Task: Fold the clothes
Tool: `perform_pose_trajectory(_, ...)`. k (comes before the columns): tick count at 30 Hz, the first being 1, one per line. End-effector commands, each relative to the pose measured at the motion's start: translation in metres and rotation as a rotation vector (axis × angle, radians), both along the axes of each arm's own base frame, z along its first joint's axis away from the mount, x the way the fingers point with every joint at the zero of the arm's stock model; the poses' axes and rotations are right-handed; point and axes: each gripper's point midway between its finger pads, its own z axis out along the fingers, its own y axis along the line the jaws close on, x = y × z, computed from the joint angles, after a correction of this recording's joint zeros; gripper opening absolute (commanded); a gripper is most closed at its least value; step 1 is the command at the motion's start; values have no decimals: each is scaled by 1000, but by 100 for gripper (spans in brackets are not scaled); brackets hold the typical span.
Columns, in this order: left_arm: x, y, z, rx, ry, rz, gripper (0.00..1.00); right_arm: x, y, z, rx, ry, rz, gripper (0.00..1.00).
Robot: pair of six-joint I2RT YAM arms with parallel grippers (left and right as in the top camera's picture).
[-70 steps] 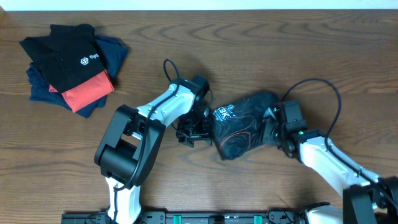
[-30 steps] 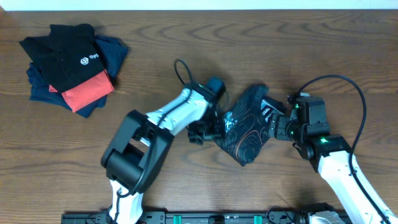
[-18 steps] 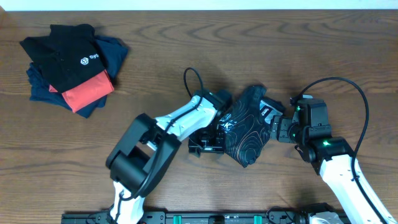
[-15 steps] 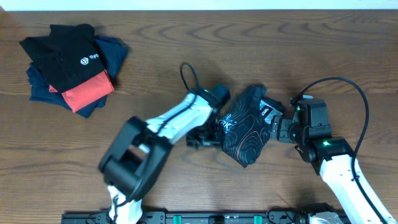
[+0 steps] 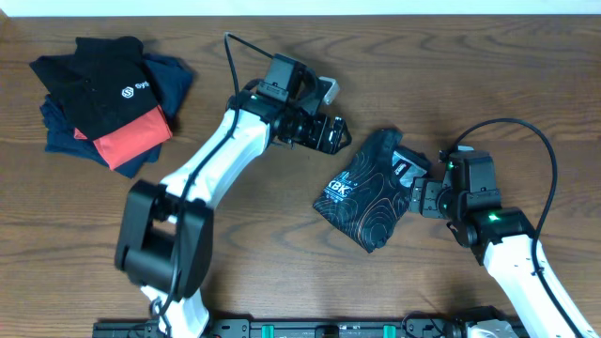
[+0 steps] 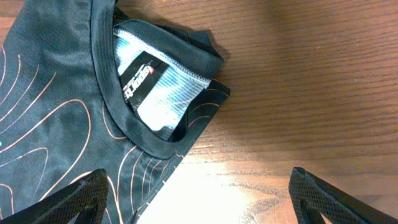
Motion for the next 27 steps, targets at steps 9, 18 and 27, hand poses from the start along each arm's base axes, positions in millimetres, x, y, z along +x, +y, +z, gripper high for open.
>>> perform_pose_trajectory(9, 4, -34, -76, -149, 157, -60, 98, -3, -3, 8, -14, -8, -2, 92)
perform_pose_trajectory(18, -35, -60, -130, -122, 334, -91, 93, -5, -4, 6, -16, 4, -2, 92)
perform_pose_trajectory(27, -51, -71, -147, -74, 347, -118, 52, -9, -4, 4, -18, 19, -2, 93)
